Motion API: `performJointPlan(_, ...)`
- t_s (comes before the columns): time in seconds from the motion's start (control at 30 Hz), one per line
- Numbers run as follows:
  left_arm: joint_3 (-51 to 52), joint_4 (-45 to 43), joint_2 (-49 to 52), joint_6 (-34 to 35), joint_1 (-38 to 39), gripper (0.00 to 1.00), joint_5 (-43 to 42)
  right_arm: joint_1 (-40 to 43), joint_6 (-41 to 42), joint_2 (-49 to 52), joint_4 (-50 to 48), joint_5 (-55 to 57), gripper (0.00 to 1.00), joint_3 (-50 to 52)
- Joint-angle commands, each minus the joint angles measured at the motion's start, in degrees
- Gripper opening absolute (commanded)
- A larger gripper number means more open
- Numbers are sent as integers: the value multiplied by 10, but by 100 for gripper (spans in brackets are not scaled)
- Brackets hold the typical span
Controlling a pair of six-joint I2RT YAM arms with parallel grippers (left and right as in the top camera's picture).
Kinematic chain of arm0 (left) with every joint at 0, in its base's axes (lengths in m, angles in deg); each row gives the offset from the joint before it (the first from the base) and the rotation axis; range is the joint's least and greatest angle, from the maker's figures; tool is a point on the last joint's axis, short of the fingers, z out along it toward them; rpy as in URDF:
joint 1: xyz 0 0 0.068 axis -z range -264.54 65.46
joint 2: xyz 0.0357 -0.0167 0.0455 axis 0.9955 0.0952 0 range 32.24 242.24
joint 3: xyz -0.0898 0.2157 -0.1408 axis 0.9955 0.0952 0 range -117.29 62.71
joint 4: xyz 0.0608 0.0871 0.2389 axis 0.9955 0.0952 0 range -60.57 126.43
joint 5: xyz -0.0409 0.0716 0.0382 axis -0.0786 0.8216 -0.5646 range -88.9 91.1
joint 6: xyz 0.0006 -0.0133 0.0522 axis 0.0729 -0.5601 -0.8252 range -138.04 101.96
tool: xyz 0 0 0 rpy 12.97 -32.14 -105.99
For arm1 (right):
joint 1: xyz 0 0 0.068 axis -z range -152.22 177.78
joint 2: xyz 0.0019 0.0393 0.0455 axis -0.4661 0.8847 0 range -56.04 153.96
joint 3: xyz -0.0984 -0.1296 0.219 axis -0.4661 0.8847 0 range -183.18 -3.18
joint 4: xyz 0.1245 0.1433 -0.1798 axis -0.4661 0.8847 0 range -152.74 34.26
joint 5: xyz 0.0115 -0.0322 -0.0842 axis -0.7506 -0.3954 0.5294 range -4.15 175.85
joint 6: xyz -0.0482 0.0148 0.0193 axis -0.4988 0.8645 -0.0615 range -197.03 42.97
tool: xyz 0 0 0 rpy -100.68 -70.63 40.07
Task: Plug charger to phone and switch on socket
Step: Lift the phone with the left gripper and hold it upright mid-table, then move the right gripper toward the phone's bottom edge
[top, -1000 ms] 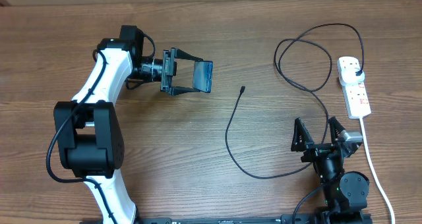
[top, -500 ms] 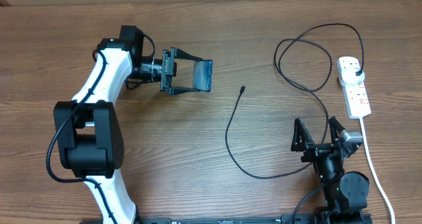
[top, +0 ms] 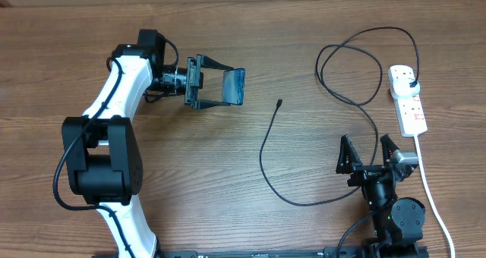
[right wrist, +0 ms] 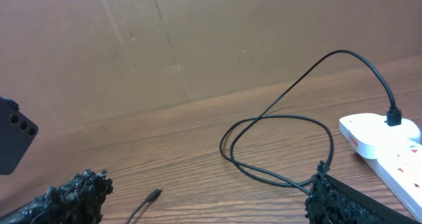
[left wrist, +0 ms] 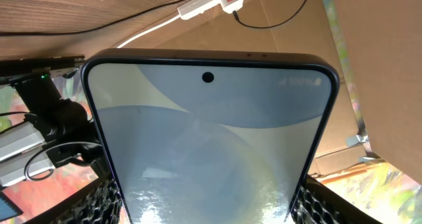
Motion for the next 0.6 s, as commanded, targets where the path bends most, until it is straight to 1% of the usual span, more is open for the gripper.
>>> performJointPlan(0.0, -16, 2, 1, 9, -6, 34, -17, 3, -9, -6, -4, 11, 100, 6)
performJointPlan(0.17, -16, 2, 1, 9, -6, 34, -17, 3, -9, -6, -5, 11, 100, 6)
performJointPlan(0.23, -16, 2, 1, 12, -6, 34, 1, 3, -7, -6, -5, 8, 100, 6)
performJointPlan(0.37, -16, 2, 1, 16, -6, 34, 22, 3, -7, -6, -4, -17, 100, 6)
performJointPlan(0.57, -16, 2, 1, 18, -6, 34, 24, 3, -7, -6, -7, -55, 100, 6)
